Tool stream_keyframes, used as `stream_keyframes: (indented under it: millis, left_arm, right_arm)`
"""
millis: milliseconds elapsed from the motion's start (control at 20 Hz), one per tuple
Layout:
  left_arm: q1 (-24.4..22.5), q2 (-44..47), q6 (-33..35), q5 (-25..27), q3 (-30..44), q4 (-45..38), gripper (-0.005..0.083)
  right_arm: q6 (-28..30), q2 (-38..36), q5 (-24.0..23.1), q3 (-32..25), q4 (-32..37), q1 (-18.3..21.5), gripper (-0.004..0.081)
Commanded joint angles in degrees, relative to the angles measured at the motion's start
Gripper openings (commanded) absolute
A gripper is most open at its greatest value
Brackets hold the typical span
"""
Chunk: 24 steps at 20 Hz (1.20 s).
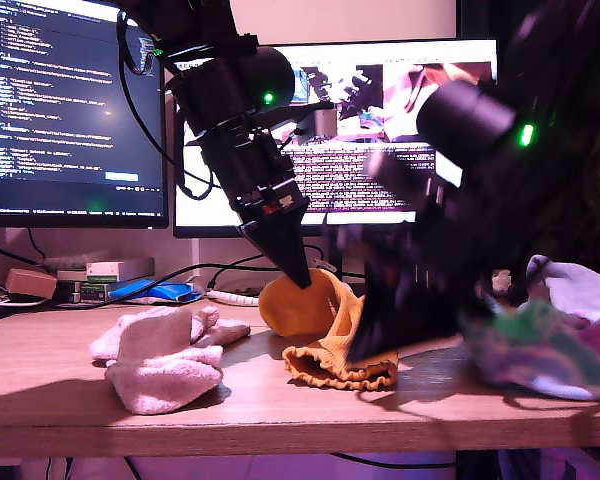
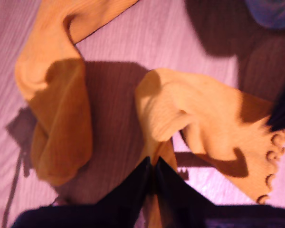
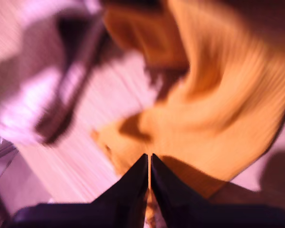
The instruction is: Pair up the socks based on colour and pattern, by placing them on top of one another
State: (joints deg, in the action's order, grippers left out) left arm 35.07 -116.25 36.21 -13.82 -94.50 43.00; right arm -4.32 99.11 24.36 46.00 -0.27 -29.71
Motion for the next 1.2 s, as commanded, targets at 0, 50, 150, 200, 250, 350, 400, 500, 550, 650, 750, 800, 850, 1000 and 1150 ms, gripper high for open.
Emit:
stream_keyframes:
  millis: [0,50,150,200,250,350,400,500,550,650,750,800,850,1000,1150]
  left_arm:
    - [-0.3,0.3,0.3,-0.3,0.4,-1.0,-0.0024]
    - [-0.4,0.3,0.3,-0.3,0.4,-1.4,-0.0024]
    - [-1.1,0.3,0.5,-0.3,0.4,-2.7,-0.0024]
    - [-1.3,0.3,1.4,-0.3,0.4,-3.4,-0.0024]
    - [-1.5,0.3,2.5,-0.3,0.4,-4.0,-0.0024]
    - [-2.3,-0.3,3.3,-1.0,0.4,-5.9,-0.0024]
    - [-2.6,-0.6,3.3,-1.9,0.4,-6.5,-0.0024]
    - [-3.1,-2.5,3.3,-3.3,0.4,-7.7,-0.0024]
    - [-3.1,-3.6,3.3,-3.3,0.4,-8.2,-0.0024]
    - [-3.1,-5.3,4.0,-3.7,0.4,-9.6,-0.0024]
    - [-3.1,-6.5,4.5,-4.6,0.4,-11.1,-0.0024]
    - [-3.1,-7.0,4.5,-5.3,0.4,-11.1,-0.0024]
    - [-3.1,-7.0,4.4,-5.5,0.4,-10.3,-0.0024]
    - [-3.6,-6.2,4.9,-2.6,0.3,-7.3,-0.0023]
    - [-4.8,-5.5,4.9,1.4,-2.2,-1.3,0.0014]
  right_arm:
    - [-0.2,1.6,-0.4,-0.9,-2.3,-0.7,-0.0012]
    - [-0.2,1.7,-0.3,-0.9,-3.8,-0.7,-0.0012]
    - [-0.2,1.7,-0.3,-0.9,-6.0,-1.0,-0.0012]
    - [-0.2,1.7,-0.3,-0.9,-7.4,-1.0,-0.0012]
    - [-0.2,1.7,-0.3,-0.9,-9.1,-1.0,-0.0012]
    - [1.5,1.7,-0.3,-0.9,-12.7,-1.0,-0.0012]
    - [1.8,1.7,-0.2,-0.9,-14.3,-1.0,-0.0012]
    - [2.7,1.7,-0.2,-0.9,-16.9,-1.0,-0.0012]
    - [2.8,1.7,-0.2,-0.9,-18.1,-1.0,-0.0012]
    - [3.1,1.7,1.2,-0.9,-19.8,-1.0,-0.0012]
    - [3.3,1.7,2.3,-0.9,-20.2,-1.0,-0.0012]
    - [3.3,1.7,2.3,-0.9,-20.2,-1.0,-0.0012]
    - [3.3,1.7,2.3,-0.9,-20.1,-1.0,-0.0012]
    - [3.3,1.7,2.3,-0.9,-19.5,-1.0,-0.0012]
    - [3.3,1.7,2.6,-0.9,-19.3,-1.0,-0.0012]
